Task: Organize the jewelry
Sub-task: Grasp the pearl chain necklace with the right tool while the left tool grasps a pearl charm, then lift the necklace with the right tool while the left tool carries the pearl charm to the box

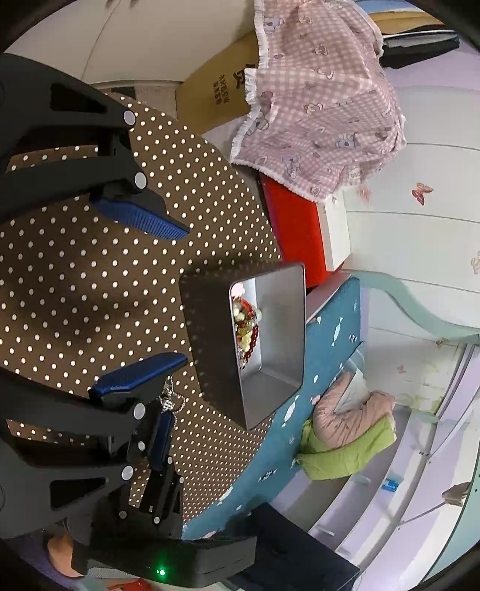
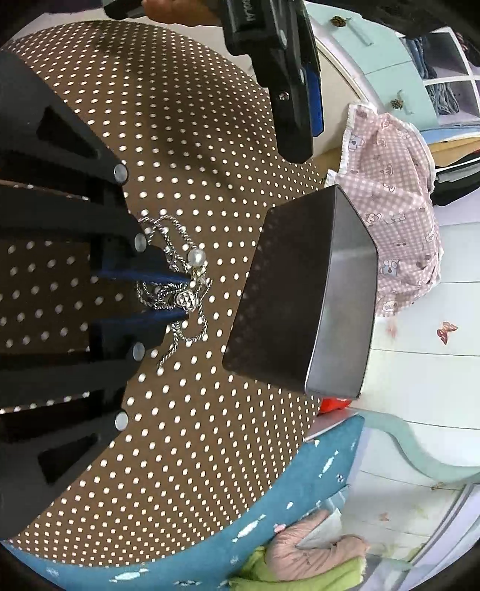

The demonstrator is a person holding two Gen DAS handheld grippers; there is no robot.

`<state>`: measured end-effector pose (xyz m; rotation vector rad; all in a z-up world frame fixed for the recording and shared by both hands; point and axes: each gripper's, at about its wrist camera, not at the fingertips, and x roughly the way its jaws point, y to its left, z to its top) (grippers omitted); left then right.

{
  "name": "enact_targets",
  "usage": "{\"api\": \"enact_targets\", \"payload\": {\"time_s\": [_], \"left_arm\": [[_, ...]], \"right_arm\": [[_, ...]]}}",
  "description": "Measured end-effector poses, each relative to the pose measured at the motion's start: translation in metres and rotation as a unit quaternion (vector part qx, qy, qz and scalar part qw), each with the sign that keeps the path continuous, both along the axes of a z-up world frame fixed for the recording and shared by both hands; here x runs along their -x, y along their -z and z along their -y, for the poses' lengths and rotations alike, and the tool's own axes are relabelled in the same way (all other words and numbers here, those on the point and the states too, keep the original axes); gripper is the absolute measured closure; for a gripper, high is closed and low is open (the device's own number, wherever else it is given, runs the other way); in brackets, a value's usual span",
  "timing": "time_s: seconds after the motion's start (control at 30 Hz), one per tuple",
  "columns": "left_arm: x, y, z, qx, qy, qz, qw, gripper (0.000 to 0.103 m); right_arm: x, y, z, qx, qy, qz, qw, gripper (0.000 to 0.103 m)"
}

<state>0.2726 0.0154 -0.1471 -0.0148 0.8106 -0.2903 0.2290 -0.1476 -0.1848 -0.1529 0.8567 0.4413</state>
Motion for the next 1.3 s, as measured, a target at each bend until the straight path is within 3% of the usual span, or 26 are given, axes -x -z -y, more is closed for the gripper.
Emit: {"api": "enact_targets", "payload": {"time_s": [0.27, 0.57, 0.9, 1.13, 1.17, 1.23, 1.3], "left_arm": [[0.007, 0.012, 0.018, 0.005, 0.042, -0.012, 0.9990, 0.038], [0.010, 0.024, 0.027, 0.018, 0.055, -0.031, 0.9979, 0.038], [0.024, 0.036, 0.064, 0.023, 0.118, -0.034, 0.9922, 0.038], [0.036, 0.048, 0.110, 0.003, 0.160, -0.042, 0.9862, 0.039], [0.035, 0.050, 0.114, 0.000, 0.161, -0.044, 0.9860, 0.041], [0.033, 0.055, 0.123, -0.003, 0.168, -0.052, 0.9844, 0.057], [0.028, 0.056, 0.130, -0.004, 0.166, -0.053, 0.9847, 0.057]], "right_arm": [[0.026, -0.042, 0.021, -0.035, -0.006, 0.040, 0.999, 0.102], [0.054, -0.108, 0.043, -0.074, -0.010, 0.107, 0.991, 0.102], [0.067, -0.180, 0.072, -0.078, 0.011, 0.186, 0.979, 0.102], [0.065, -0.167, 0.092, -0.074, 0.031, 0.170, 0.982, 0.101], [0.064, -0.163, 0.093, -0.076, 0.033, 0.165, 0.983, 0.101], [0.062, -0.154, 0.096, -0.077, 0.035, 0.154, 0.984, 0.101], [0.061, -0.149, 0.099, -0.079, 0.035, 0.146, 0.985, 0.101]]}}
